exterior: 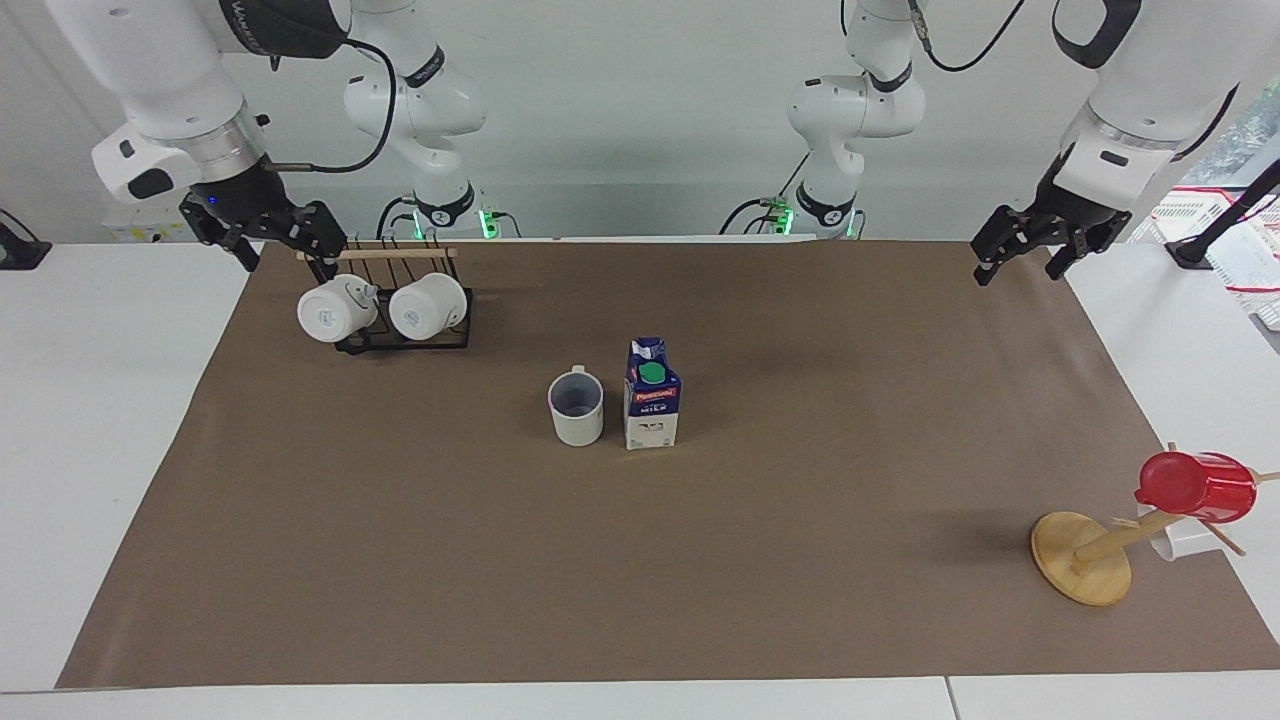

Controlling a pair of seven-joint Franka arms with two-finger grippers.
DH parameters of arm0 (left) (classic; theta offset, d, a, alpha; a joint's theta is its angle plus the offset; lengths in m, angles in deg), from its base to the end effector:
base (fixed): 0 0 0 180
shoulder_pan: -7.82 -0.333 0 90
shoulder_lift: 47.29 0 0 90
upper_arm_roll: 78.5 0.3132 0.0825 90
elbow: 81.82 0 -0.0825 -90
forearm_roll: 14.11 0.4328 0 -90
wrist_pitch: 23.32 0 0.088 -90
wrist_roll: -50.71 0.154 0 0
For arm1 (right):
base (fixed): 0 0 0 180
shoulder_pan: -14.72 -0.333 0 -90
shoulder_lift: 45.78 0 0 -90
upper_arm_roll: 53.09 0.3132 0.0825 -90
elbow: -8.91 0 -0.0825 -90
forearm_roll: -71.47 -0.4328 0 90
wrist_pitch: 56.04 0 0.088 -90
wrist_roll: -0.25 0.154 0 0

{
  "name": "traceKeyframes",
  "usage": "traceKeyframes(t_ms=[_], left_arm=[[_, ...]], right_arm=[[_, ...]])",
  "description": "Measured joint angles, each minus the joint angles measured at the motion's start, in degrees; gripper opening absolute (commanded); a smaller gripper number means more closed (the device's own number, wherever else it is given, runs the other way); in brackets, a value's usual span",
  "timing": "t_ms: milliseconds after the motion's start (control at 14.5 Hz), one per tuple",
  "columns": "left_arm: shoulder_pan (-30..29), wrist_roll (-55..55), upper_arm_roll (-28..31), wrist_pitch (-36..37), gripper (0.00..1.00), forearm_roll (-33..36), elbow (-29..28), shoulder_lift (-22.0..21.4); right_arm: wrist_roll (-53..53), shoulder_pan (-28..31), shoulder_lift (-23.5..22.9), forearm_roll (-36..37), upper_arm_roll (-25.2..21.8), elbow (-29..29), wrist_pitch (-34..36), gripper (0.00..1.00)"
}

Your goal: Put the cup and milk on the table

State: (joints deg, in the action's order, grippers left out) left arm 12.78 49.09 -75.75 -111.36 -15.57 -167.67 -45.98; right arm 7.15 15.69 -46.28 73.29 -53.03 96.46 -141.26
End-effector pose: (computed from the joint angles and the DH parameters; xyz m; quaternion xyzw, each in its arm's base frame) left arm 0.6075 -0.0277 0.5955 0.9999 -0.0057 0.0073 0.0124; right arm 0.5951 -0.0146 0.5846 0.9972 -0.0690 -0.0238 0.0171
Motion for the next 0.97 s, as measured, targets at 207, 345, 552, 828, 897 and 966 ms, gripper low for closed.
traceKeyframes(t_ms=[207, 345, 552, 828, 897, 966], left_arm=[[-1.2, 1.1, 0.0, 1.2, 1.00, 0.0, 0.0, 0.0], [-2.0, 1.5, 0.0, 2.2, 1.00, 0.0, 0.0, -0.1], [-2.4, 2.3, 0.0, 2.5, 1.00, 0.0, 0.0, -0.4], [-2.4, 2.6, 0.0, 2.8, 1.00, -0.1, -0.3, -0.5], [-2.4, 2.6, 0.0, 2.8, 1.00, -0.1, -0.5, -0.6], [-2.4, 2.6, 0.0, 2.8, 1.00, -0.1, -0.7, -0.8]], right_arm=[[0.0, 0.0, 0.0, 0.0, 0.0, 0.0, 0.0, 1.00], [0.0, 0.0, 0.0, 0.0, 0.0, 0.0, 0.0, 1.00], [0.0, 0.0, 0.0, 0.0, 0.0, 0.0, 0.0, 1.00], [0.0, 0.0, 0.0, 0.0, 0.0, 0.0, 0.0, 1.00], [0.0, 0.0, 0.0, 0.0, 0.0, 0.0, 0.0, 1.00], [0.0, 0.1, 0.0, 0.0, -0.1, 0.0, 0.0, 1.00]])
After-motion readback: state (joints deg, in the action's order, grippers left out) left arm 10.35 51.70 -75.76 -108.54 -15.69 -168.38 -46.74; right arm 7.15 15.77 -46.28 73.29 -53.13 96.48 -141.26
